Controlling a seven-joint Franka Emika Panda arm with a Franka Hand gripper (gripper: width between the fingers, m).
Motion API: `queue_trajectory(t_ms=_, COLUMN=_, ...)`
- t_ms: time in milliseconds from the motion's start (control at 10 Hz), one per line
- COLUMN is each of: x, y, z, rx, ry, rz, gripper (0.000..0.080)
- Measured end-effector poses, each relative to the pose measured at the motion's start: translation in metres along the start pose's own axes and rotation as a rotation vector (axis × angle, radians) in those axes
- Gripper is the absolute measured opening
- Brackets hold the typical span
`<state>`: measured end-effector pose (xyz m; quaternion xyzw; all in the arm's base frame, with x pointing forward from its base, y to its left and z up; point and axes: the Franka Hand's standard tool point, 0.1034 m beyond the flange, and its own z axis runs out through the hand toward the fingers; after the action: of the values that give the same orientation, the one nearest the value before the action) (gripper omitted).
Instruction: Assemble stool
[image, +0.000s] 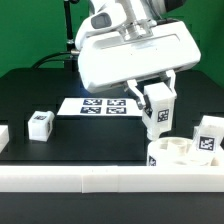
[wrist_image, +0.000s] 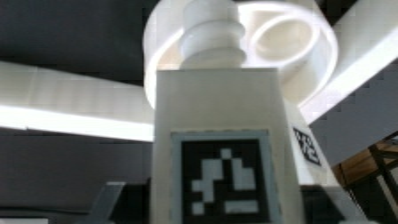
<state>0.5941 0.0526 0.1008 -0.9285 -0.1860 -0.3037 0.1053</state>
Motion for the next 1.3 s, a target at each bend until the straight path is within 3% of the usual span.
queue_trajectory(t_ms=500, x=0.003, y=-0.001, z=0.002, rx=0.003, ry=0.004, rz=-0.007, gripper=0.0337)
queue_trajectory(t_ms=900, x=0.04, y=0.012, z=0.027, rx=0.037, ry=0.038, rz=0.013, gripper=0.0337)
queue_trajectory(t_ms=1100, x=0.039, y=0.011, z=0.028, rx=0.035, ry=0.041, rz=0.015, gripper=0.0337)
queue_trajectory(t_ms=1300, x=0.029, y=0.022, z=0.023, rx=0.006, ry=0.064, rz=-0.041, gripper=0.0337)
